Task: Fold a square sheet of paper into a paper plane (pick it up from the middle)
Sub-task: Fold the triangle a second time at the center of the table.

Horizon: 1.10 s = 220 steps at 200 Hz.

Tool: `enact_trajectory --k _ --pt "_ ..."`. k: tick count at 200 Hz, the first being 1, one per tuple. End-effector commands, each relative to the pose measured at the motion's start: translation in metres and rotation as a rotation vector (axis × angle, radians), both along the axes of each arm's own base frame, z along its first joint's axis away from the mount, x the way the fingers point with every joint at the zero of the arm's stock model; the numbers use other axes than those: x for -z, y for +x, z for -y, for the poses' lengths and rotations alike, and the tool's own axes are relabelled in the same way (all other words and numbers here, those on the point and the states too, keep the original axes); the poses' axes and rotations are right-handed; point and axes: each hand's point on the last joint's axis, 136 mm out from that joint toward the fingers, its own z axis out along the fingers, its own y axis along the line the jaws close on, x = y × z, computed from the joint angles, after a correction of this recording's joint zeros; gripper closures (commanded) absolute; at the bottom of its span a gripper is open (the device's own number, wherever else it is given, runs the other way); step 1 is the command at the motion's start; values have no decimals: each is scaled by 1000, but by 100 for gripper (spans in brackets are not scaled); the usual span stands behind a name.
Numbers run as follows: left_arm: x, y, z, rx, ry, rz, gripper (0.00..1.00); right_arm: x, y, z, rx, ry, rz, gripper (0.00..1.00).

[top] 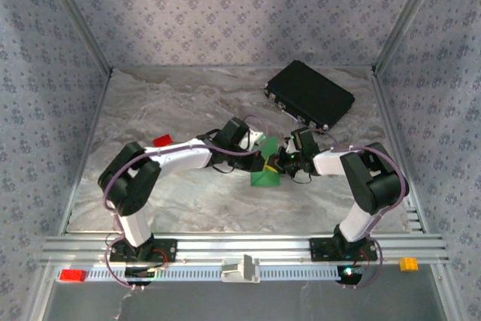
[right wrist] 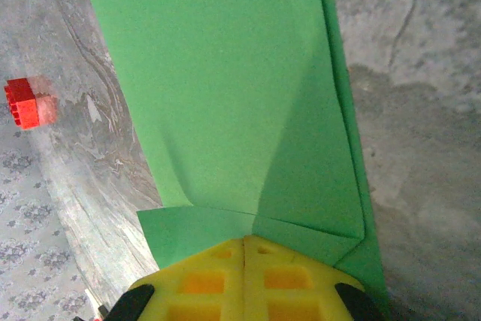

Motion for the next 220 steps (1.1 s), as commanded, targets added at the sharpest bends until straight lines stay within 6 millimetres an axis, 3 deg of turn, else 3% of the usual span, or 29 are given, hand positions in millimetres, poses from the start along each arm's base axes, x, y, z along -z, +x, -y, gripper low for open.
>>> enact_trajectory --k 1,72,120,220 --pt "3 -9 13 49 -35 -82 95 28 -15 18 49 -80 -98 100" --pt "30 -12 13 62 27 -126 95 27 -15 18 47 -78 -100 100" --pt "47 -12 1 56 100 -115 94 28 -15 19 49 -81 -101 100" --pt "56 -15 -9 23 87 -131 95 30 -16 21 49 -86 -107 100"
